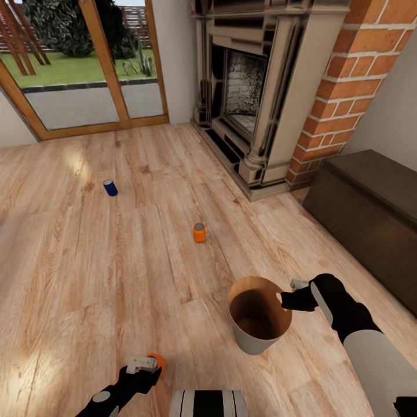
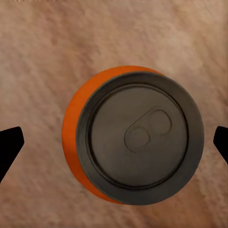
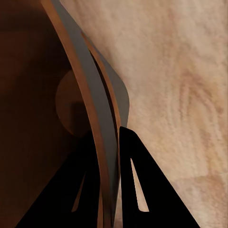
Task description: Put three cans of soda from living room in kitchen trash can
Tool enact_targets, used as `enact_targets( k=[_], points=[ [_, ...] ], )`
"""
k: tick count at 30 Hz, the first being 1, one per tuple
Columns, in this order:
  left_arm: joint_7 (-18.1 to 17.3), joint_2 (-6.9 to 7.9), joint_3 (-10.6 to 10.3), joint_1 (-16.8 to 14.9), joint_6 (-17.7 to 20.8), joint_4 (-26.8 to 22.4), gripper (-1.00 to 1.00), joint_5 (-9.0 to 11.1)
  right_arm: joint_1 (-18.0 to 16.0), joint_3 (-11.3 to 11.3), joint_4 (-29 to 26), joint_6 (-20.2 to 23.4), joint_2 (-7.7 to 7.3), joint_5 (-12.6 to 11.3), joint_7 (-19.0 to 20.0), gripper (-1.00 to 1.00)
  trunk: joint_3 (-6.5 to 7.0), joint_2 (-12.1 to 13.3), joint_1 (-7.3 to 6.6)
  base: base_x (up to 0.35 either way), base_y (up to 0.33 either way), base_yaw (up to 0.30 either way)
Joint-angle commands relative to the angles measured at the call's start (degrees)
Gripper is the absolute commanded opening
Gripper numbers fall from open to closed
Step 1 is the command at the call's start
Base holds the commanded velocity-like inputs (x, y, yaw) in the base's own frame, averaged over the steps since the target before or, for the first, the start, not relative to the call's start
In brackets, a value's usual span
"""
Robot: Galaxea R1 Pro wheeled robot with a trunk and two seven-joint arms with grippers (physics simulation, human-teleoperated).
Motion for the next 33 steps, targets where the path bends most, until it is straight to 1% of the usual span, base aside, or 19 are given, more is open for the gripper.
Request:
enact_targets(
  k=[1, 2, 3, 16, 33],
  points=[
    [0.0, -0.02, -0.06, -0.04, -0.03, 0.02, 1.0, 0.03, 0.05, -0.3, 1.06, 0.01, 2.53, 2.49, -1.12, -1.0, -0.02, 0.02, 0.04, 0.0, 0.0, 0.0],
    [0.0, -0.02, -0.07, -0.04, -0.05, -0.06, 1.0, 0.03, 0.05, -0.3, 1.05, 0.01, 2.53, 2.49, -1.12, -1.0, -0.02, 0.02, 0.04, 0.0, 0.0, 0.0],
    [0.0, -0.02, -0.07, -0.04, -0.06, -0.14, -1.0, 0.03, 0.05, -0.3, 1.05, 0.01, 2.53, 2.49, -1.13, -1.0, -0.02, 0.02, 0.04, 0.0, 0.0, 0.0],
    [0.0, -0.02, -0.16, -0.04, -0.11, -0.47, -1.0, 0.12, 0.05, -0.28, 1.03, 0.01, 2.53, 2.49, -1.19, -1.0, -0.02, 0.02, 0.04, 0.0, 0.0, 0.0],
    [0.17, -0.02, -0.08, -0.04, 0.14, 0.16, -1.0, 0.05, 0.05, -0.28, 1.04, 0.01, 2.53, 2.41, -1.19, -1.0, 3.75, 0.24, -0.39, 0.0, 0.0, 0.0]
  ],
)
